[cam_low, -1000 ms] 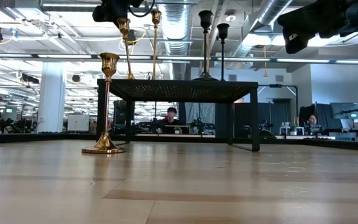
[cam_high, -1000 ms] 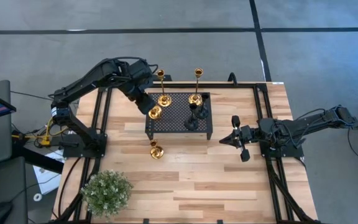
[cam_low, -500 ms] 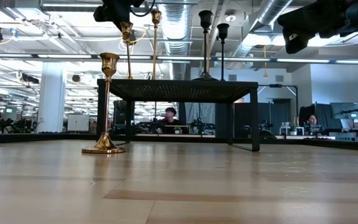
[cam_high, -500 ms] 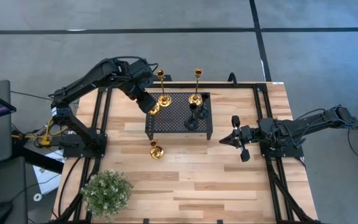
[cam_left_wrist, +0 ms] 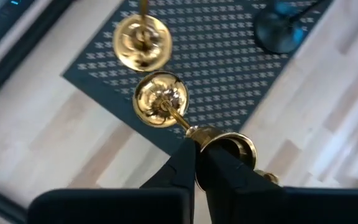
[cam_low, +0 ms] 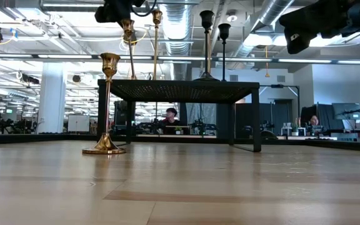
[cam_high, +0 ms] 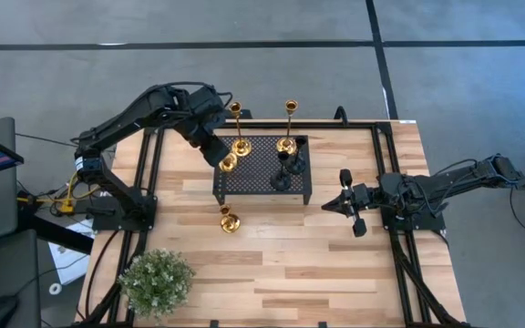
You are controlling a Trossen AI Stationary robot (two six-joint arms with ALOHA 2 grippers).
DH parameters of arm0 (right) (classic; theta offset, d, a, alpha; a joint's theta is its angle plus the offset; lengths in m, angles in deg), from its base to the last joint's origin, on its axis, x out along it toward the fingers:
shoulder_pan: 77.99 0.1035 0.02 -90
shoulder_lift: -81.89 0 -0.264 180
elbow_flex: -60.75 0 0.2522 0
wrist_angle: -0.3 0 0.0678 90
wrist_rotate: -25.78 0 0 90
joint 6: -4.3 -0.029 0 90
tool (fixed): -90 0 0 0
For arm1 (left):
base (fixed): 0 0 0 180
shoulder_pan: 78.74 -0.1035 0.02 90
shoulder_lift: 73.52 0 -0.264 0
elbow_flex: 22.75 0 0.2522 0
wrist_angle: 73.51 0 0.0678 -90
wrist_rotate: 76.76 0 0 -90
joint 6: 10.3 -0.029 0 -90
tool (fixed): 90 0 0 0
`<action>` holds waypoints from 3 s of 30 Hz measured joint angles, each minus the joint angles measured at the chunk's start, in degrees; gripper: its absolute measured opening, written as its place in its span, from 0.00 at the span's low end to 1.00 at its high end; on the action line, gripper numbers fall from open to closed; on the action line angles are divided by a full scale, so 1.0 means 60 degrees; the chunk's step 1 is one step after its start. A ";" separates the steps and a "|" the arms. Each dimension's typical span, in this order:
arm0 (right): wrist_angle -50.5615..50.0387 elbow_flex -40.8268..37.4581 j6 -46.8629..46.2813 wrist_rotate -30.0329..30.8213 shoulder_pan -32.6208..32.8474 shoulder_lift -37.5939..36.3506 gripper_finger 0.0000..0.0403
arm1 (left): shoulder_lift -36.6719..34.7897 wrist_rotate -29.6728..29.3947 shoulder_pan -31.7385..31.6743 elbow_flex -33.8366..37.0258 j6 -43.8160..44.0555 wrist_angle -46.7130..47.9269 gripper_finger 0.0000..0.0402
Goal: Pick & Place candle stick holders
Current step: Put the golden candle holder on the shelf
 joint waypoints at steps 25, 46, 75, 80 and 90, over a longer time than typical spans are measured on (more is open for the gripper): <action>0.0000 0.0000 0.0004 -0.0003 0.0000 0.0000 0.00 | 0.0004 -0.0178 0.0007 0.0000 0.0213 -0.0022 0.10; -0.0001 0.0001 0.0000 -0.0012 0.0004 0.0000 0.00 | 0.0004 -0.0965 0.0007 0.0000 -0.0007 -0.0181 0.26; -0.0016 0.0004 0.0000 -0.0043 0.0000 0.0000 0.00 | -0.0318 -0.0816 0.0007 -0.0004 -0.0315 -0.0741 0.27; -0.0037 0.0004 0.0000 -0.0043 0.0000 0.0000 0.00 | -0.0593 -0.0750 0.0007 -0.0004 -0.0328 -0.0954 0.27; -0.0113 0.0004 -0.0004 -0.0043 0.0004 0.0000 0.00 | -0.1376 -0.0503 0.0014 -0.0004 -0.0328 -0.1565 0.27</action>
